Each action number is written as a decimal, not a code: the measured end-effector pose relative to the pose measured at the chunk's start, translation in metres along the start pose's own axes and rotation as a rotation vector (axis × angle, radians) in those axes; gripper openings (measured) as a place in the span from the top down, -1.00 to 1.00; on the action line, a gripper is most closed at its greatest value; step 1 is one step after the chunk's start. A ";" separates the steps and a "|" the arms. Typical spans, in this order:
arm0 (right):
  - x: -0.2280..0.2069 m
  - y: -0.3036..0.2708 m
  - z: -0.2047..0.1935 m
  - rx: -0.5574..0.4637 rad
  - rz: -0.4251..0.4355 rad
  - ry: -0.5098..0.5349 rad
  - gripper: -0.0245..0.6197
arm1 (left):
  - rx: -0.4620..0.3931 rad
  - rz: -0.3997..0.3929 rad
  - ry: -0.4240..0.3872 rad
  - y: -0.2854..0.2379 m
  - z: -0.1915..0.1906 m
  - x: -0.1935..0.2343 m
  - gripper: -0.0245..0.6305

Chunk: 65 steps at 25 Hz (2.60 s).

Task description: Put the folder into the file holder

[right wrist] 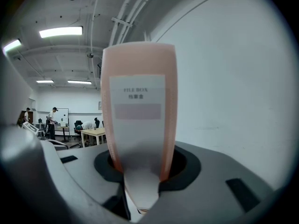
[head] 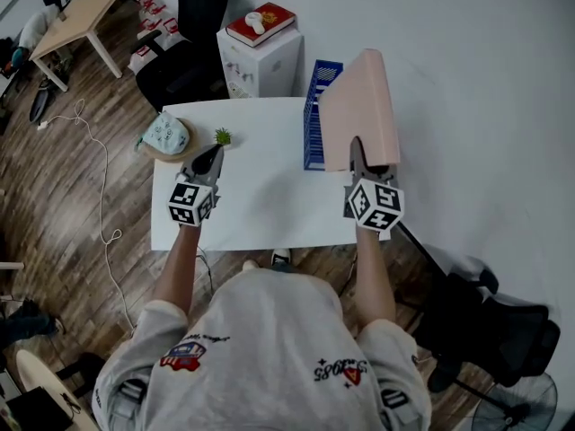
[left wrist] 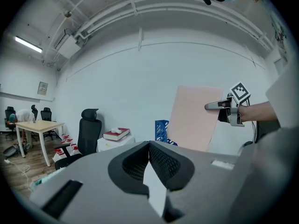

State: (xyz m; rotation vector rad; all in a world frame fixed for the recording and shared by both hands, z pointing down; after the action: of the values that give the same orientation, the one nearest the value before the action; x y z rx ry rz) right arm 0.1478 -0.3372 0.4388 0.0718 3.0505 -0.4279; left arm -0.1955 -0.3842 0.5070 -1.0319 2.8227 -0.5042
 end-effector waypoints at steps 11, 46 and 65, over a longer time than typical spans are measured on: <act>0.004 -0.038 0.015 -0.013 0.008 0.019 0.42 | 0.016 0.047 0.004 0.013 -0.005 0.022 0.91; 0.019 -0.121 -0.039 0.122 -0.086 0.007 0.41 | 0.068 0.173 0.090 0.042 -0.047 0.071 0.91; 0.010 -0.141 -0.064 0.175 -0.157 -0.016 0.40 | 0.082 0.182 0.104 0.043 -0.054 0.081 0.91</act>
State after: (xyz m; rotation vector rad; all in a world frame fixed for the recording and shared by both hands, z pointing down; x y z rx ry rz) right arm 0.1268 -0.4542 0.5375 -0.1628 3.0062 -0.7016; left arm -0.2945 -0.3906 0.5455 -0.7458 2.9199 -0.6645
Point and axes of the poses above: the fingertips, and each gripper's own axes: y backward along the fingers, x to its left, z out of its top, the point moved 2 cm from there along y, backward along the fingers, and after that the axes turned 10 degrees about x, right-handed, at the moved point
